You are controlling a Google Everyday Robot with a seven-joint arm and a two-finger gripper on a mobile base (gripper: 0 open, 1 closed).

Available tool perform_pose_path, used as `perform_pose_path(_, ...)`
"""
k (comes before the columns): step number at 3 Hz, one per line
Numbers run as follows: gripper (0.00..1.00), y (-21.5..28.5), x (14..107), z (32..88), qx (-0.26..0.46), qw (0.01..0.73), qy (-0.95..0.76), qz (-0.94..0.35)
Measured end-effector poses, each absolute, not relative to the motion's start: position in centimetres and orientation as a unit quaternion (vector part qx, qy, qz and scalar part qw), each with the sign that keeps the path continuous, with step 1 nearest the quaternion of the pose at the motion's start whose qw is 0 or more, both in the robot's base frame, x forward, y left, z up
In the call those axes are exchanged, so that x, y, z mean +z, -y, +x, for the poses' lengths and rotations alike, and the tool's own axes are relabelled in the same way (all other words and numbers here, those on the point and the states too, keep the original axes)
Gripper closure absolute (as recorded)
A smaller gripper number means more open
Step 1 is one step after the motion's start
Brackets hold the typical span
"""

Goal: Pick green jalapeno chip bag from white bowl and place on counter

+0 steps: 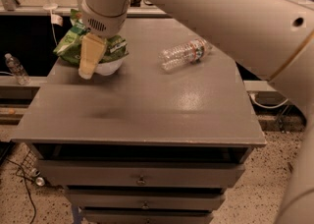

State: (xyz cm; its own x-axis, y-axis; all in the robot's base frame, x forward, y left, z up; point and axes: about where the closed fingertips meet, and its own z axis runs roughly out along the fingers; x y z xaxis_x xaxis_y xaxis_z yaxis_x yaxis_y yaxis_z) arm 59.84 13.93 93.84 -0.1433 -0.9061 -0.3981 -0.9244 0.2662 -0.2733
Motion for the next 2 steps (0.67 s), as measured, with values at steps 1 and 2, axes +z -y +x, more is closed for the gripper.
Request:
perform_pose_path(1, 0.00, -14.1, 93.3, 61.2, 0.014, 0.245, -0.762, -0.599)
perform_pose_path(2, 0.00, -14.3, 92.7, 62.3, 0.012, 0.243, -0.765, -0.596)
